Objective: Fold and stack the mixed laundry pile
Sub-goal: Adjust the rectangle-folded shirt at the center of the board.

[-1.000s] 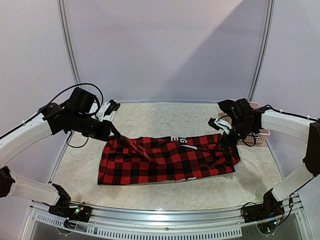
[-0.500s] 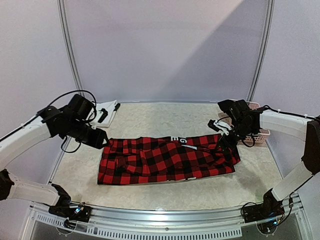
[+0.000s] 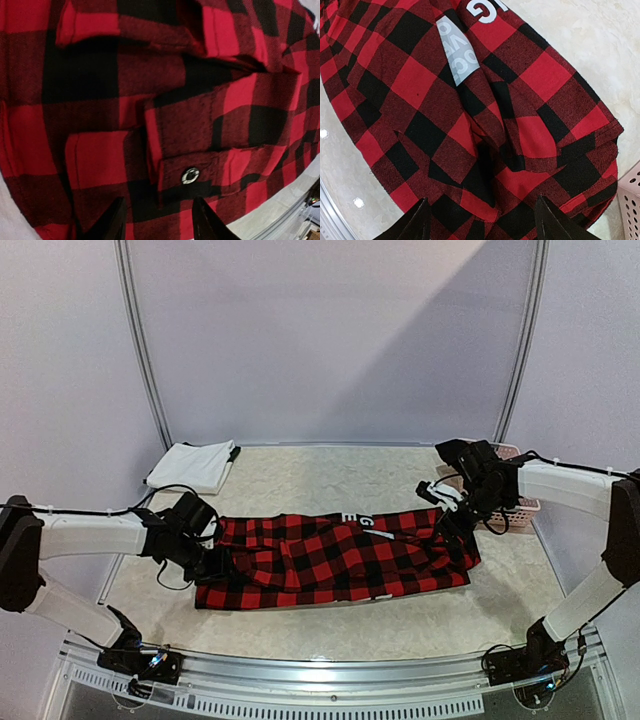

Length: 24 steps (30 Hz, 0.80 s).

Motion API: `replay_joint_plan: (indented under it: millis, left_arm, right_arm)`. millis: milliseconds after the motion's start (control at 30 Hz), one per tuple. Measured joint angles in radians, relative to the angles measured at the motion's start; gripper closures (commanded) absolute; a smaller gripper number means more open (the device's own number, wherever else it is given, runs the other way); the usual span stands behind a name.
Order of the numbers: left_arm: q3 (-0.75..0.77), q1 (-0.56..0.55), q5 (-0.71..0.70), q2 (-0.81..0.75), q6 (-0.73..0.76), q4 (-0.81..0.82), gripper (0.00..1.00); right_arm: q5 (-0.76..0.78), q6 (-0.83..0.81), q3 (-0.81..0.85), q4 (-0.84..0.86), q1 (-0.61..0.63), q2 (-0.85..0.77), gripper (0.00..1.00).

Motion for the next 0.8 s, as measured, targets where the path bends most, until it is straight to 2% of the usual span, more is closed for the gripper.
replay_joint_plan:
  millis: [267,333,467,567,800]
  left_arm:
    - [-0.001,0.003,0.034,0.064,-0.057,0.163,0.63]
    - [0.002,0.006,0.037,0.09,-0.06,0.173,0.69]
    - [0.013,0.011,0.039,0.115,-0.061,0.176,0.89]
    - [0.029,0.012,0.024,0.1,-0.049,0.147,1.0]
    - [0.109,0.013,-0.038,-0.088,0.0,0.013,1.0]
  right_arm:
    - [-0.001,0.0,0.0,-0.001,0.0,0.007,0.29]
    - [-0.001,0.0,0.0,-0.002,0.0,0.007,0.29]
    - [-0.002,0.0,0.0,-0.002,0.0,0.007,0.29]
    - [-0.003,0.0,0.0,-0.003,0.0,0.007,0.29]
    - [-0.004,-0.001,0.0,-0.003,0.0,0.011,0.29]
